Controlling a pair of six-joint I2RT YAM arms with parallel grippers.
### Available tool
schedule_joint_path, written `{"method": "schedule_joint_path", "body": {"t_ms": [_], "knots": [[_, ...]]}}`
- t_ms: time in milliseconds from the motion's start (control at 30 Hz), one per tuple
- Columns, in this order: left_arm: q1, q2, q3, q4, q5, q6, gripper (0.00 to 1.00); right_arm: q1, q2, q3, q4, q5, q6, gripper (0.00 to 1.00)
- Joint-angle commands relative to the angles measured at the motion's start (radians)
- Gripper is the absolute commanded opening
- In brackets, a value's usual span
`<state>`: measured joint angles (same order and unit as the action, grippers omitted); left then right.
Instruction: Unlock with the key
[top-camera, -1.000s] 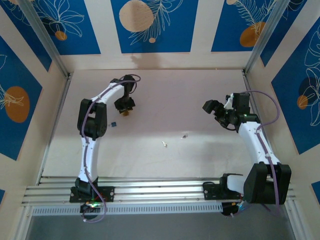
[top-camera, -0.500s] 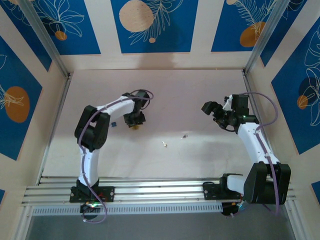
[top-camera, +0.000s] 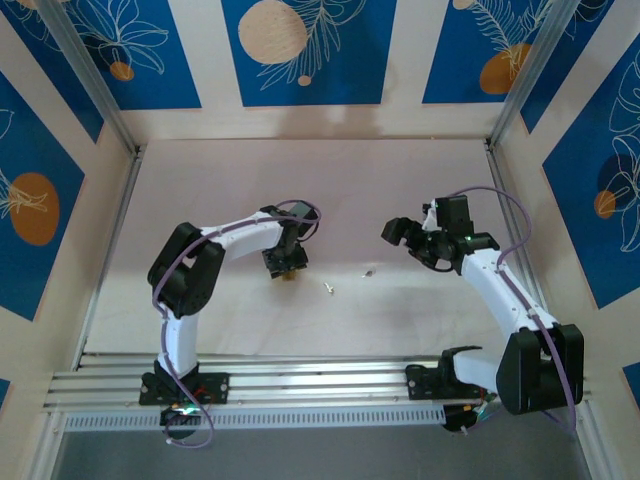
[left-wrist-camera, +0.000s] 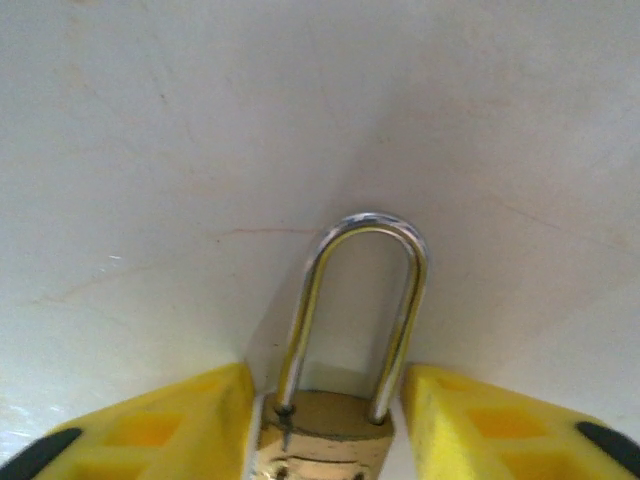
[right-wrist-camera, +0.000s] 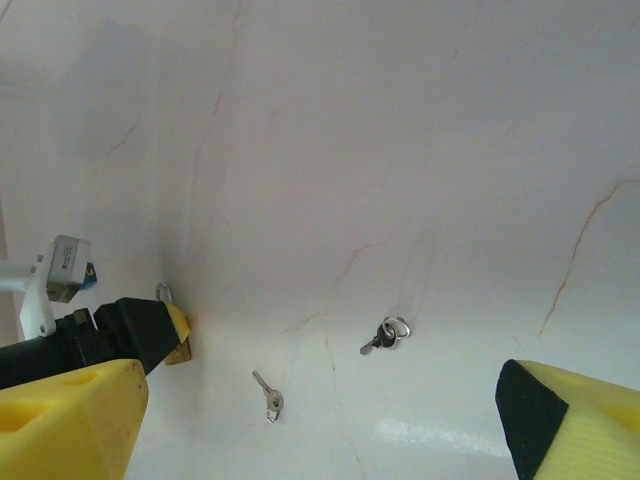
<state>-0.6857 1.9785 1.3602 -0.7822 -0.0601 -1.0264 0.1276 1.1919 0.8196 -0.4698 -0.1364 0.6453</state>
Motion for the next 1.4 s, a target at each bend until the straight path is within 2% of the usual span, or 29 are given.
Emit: {"method": "schedule_joint_path", "body": {"t_ms": [0, 167, 267, 433, 633, 767, 933, 1033, 1067, 1100, 1300, 1367], "knots": [[-0.029, 0.012, -0.026, 0.005, 0.108, -0.027, 0.49, 0.014, -0.029, 0.0, -0.047, 0.023, -0.013, 0.91], [-0.027, -0.009, 0.003, 0.028, 0.122, 0.012, 0.6, 0.03, -0.039, -0.007, -0.07, 0.04, -0.015, 0.91], [-0.026, -0.049, 0.008, 0.1, 0.139, 0.039, 0.73, 0.05, -0.025, 0.002, -0.102, 0.078, -0.021, 0.91], [-0.025, -0.051, 0.098, 0.018, 0.083, 0.122, 0.85, 0.092, -0.02, 0.011, -0.116, 0.111, -0.045, 0.92], [-0.008, -0.083, 0.09, -0.014, 0.033, 0.193, 0.97, 0.134, -0.02, 0.014, -0.13, 0.119, -0.052, 0.92], [0.009, -0.123, 0.063, -0.014, -0.009, 0.24, 1.0, 0.18, -0.006, 0.027, -0.146, 0.131, -0.054, 0.89], [0.024, -0.217, 0.02, -0.004, -0.111, 0.365, 1.0, 0.26, 0.057, 0.073, -0.205, 0.231, -0.022, 0.83], [0.025, -0.315, -0.051, 0.052, -0.176, 0.417, 1.0, 0.328, 0.109, 0.105, -0.237, 0.338, 0.024, 0.79], [0.025, -0.344, -0.078, 0.071, -0.195, 0.423, 1.0, 0.352, 0.126, 0.115, -0.24, 0.36, 0.037, 0.77], [0.026, -0.378, -0.106, 0.095, -0.212, 0.422, 1.0, 0.374, 0.146, 0.126, -0.24, 0.373, 0.05, 0.7], [0.025, -0.561, -0.281, 0.23, -0.259, 0.414, 1.0, 0.499, 0.299, 0.209, -0.245, 0.34, 0.089, 0.28], [0.024, -0.604, -0.33, 0.265, -0.251, 0.407, 1.0, 0.532, 0.356, 0.245, -0.271, 0.35, 0.103, 0.22]]}}
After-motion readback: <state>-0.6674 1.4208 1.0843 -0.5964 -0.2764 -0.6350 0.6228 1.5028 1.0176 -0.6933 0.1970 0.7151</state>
